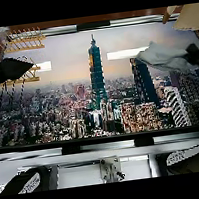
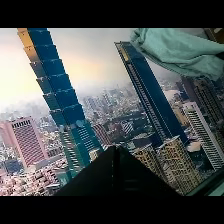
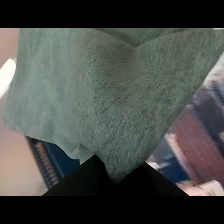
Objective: Fold the shirts.
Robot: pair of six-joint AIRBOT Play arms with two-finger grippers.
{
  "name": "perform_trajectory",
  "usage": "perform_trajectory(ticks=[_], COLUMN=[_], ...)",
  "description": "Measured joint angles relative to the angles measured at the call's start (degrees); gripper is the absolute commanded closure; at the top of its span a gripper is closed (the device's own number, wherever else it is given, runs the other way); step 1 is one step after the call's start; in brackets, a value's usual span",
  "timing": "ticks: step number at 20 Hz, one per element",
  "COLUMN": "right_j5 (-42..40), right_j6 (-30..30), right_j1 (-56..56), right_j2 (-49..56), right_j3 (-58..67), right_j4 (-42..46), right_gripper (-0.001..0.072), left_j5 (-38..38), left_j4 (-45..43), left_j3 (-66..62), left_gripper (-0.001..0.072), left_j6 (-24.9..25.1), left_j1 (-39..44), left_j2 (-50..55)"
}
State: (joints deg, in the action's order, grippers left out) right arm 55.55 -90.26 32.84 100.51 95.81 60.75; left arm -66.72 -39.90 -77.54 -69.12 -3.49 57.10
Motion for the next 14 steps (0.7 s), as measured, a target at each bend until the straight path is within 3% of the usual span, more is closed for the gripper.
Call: perform_trajectory(ticks=[5,14], right_j5=[12.98,16.59], right_j6=[-11.04,-15.67], right_j1=[7.45,6.10], right_j2=[-1.55,-2.14], right_j3=[-3.80,-14.75], right_j4=[13.05,10.93], right_gripper=[0.0645,0.0644], left_j5=[0.09,0.17], left_j4=[0.00,-0.04], left_j3=[0.00,0.00], left_gripper=[0.0664,0.0664], left_j6=[-0.17,-0.17], left_j1=[2.29,2.91], left_j2=[0.20,0.22])
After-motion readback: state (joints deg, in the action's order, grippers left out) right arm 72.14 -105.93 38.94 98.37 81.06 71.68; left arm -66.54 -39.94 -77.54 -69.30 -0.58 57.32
